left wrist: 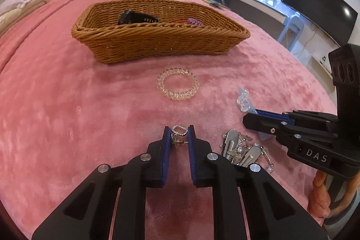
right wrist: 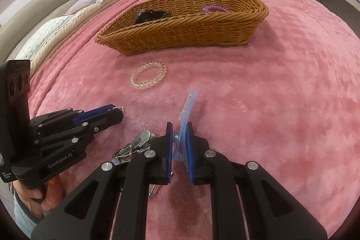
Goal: Organize jewelry
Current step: 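Grasp the blue hair clip with the right tool while the left tool grasps a silver ring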
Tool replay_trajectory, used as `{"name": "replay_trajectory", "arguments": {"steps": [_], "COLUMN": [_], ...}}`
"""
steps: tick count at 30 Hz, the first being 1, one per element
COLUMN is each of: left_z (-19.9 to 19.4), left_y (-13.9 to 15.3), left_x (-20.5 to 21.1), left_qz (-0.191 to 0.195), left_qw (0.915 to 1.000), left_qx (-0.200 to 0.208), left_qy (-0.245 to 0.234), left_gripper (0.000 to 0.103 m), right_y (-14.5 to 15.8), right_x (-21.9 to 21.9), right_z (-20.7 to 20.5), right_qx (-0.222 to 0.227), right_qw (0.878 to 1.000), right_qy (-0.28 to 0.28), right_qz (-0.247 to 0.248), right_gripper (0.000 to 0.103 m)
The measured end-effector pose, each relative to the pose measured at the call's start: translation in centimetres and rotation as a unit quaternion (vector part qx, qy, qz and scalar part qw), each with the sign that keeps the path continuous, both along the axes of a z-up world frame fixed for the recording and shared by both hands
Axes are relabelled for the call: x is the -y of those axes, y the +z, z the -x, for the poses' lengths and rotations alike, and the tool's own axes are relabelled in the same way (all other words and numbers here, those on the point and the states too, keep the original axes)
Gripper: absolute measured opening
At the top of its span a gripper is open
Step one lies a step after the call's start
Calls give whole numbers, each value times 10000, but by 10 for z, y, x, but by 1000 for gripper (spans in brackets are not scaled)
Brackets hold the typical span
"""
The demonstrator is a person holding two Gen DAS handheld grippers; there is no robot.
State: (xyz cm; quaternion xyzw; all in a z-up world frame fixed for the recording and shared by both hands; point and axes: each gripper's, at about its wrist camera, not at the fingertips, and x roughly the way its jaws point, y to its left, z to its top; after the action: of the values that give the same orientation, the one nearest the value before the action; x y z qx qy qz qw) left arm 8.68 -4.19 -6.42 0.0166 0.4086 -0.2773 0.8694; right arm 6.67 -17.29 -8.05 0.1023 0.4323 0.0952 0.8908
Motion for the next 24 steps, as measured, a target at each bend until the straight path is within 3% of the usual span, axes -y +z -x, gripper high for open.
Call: {"name": "replay_trajectory", "arguments": {"steps": [9, 17, 20, 24], "left_z": [12, 13, -9, -43], "left_y": [25, 93, 115, 120], "left_x": [-19, -14, -11, -5], "left_qz": [885, 861, 946, 1025], "left_qw": [9956, 9915, 9885, 9867], "left_qx": [277, 970, 1133, 1168], "left_qy": [-106, 122, 322, 482], "left_gripper": [13, 13, 13, 13], "right_y": [18, 92, 113, 119], "right_x": [5, -2, -2, 3], "right_z": [7, -18, -42, -81], "right_qx": [264, 860, 1113, 1168], "right_qw": [9996, 9947, 9910, 9914], "right_qy": [-77, 85, 59, 30], "right_qz": [-47, 558, 735, 591], "right_gripper": [9, 9, 9, 9]}}
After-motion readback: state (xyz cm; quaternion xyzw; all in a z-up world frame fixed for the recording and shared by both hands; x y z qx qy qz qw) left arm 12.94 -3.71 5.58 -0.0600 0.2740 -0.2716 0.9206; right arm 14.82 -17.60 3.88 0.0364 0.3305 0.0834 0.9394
